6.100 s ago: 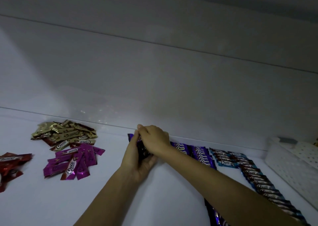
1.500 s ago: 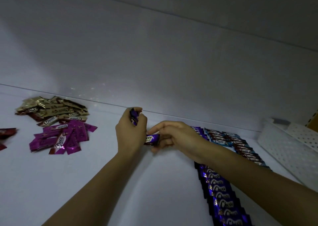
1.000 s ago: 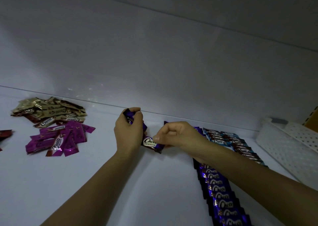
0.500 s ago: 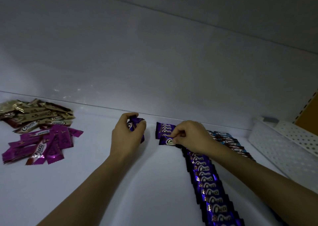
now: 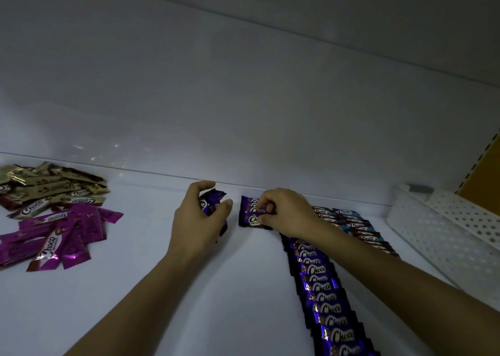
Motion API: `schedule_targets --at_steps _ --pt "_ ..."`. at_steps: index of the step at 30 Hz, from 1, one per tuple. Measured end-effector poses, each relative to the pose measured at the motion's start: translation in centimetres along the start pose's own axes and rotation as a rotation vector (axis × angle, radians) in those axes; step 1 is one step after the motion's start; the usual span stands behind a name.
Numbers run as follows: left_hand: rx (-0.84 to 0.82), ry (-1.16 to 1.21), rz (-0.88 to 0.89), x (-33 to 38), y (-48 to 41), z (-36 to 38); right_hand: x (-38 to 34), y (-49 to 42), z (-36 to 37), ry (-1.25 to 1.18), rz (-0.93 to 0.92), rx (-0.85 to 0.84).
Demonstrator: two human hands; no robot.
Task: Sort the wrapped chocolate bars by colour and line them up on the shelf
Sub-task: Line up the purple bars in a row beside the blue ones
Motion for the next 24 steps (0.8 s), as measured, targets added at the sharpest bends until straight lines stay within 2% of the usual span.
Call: schedule_targets --at_steps 14,24 --pt "-0.017 -0.017 0.005 -0.2 0.0 -0.1 0.3 0.4 -0.2 0.055 0.015 -0.024" --pt "-0.017 -0.032 0.015 -0.3 -0.1 0.0 -0.1 1.3 0.3 0.121 -0.068 0.027"
Point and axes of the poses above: each hand's wrist, its own y-axis away from the middle knuckle, its own z-axis out of the palm, x = y × z, the point moved 1 cm from there along -y, towards the middle knuckle, and after that the axes turned 6 degrees about -x, right-handed, at the moved point
